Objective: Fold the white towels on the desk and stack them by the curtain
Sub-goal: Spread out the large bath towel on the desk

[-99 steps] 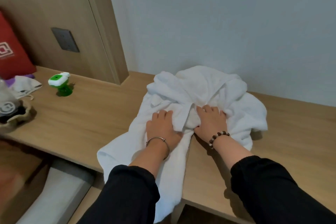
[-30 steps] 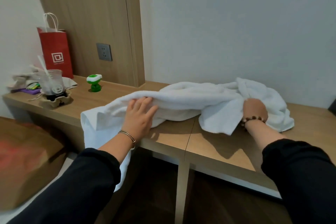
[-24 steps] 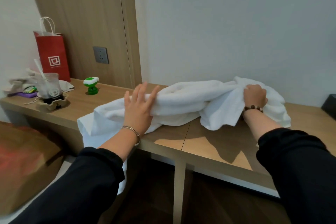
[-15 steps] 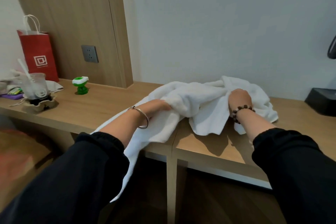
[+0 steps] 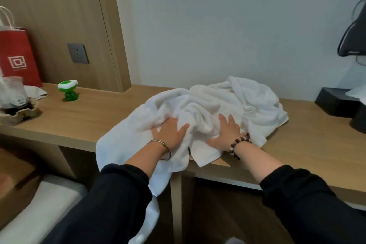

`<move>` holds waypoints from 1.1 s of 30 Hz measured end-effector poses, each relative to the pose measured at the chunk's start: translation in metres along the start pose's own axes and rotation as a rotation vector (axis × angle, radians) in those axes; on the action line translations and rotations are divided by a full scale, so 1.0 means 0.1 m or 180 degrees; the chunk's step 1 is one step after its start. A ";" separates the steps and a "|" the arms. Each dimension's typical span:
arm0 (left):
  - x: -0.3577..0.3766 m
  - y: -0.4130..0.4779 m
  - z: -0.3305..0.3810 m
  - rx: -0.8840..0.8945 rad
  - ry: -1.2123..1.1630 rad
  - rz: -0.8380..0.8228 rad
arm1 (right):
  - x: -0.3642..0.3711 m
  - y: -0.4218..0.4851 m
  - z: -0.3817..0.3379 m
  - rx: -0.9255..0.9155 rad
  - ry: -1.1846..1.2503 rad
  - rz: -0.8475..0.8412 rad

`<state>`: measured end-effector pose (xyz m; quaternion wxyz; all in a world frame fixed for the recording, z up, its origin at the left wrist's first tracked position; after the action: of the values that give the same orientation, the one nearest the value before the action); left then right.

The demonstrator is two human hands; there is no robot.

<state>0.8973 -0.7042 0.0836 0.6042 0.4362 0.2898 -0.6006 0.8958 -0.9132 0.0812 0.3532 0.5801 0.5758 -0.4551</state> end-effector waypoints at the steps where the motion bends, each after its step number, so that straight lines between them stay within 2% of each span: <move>1: 0.04 -0.02 -0.02 0.0062 0.0271 0.0064 | -0.04 0.00 0.01 0.0065 0.0121 0.0107; 3: 0.11 -0.06 -0.06 0.0222 0.0697 0.0148 | -0.09 -0.05 0.05 0.0045 0.0136 0.0451; 6: 0.09 -0.06 -0.14 0.0321 0.0950 0.0301 | -0.09 -0.16 0.17 0.0071 -0.0142 0.1006; 9: 0.04 0.00 -0.24 0.0186 0.1047 0.0234 | -0.13 -0.22 0.29 0.0254 -0.0293 0.1242; 12: -0.01 0.05 -0.29 0.0087 0.1154 0.0381 | -0.25 -0.20 0.39 0.0540 -0.1003 0.1452; 16: -0.17 0.06 -0.39 -0.0061 0.0880 0.0949 | -0.42 -0.16 0.65 0.1270 -0.1565 0.1222; 18: -0.32 0.04 -0.47 -0.0070 0.0379 0.1369 | -0.51 -0.18 0.83 0.1619 -0.1933 0.1002; 20: -0.40 0.03 -0.55 -0.0239 -0.0146 0.1536 | -0.58 -0.17 0.93 0.1730 -0.2318 0.0755; 23: -0.39 0.01 -0.53 -0.0575 -0.0961 0.1305 | -0.60 -0.12 0.77 0.1124 -0.2445 0.0791; 25: -0.34 -0.02 -0.48 -0.0514 -0.1462 0.1246 | -0.50 -0.08 0.55 0.0233 -0.1785 0.0882; 27: -0.33 -0.05 -0.47 -0.0508 -0.1691 0.1312 | -0.34 -0.13 0.38 -0.0279 -0.0882 0.0411; 29: -0.32 -0.07 -0.47 -0.0492 -0.1782 0.1322 | -0.28 -0.16 0.38 -0.0343 -0.0938 0.0163; 31: -0.32 -0.09 -0.47 -0.0452 -0.1782 0.1275 | -0.35 -0.19 0.46 -0.0158 -0.1254 0.0448; 33: -0.34 -0.12 -0.44 -0.0398 -0.1719 0.1374 | -0.43 -0.19 0.54 0.0365 -0.1687 0.0668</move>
<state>0.8890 -0.6483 0.0917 0.7977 0.2749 0.0569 -0.5338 0.8736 -0.9770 0.1050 0.5032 0.5164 0.3736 -0.5835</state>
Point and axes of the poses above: each hand's wrist, its own y-axis towards the middle knuckle, its own x-axis out of the palm, z = x × y, the point moved 2 cm from there along y, towards the middle knuckle, and after that the axes turned 3 degrees about x, right-handed, at the moved point
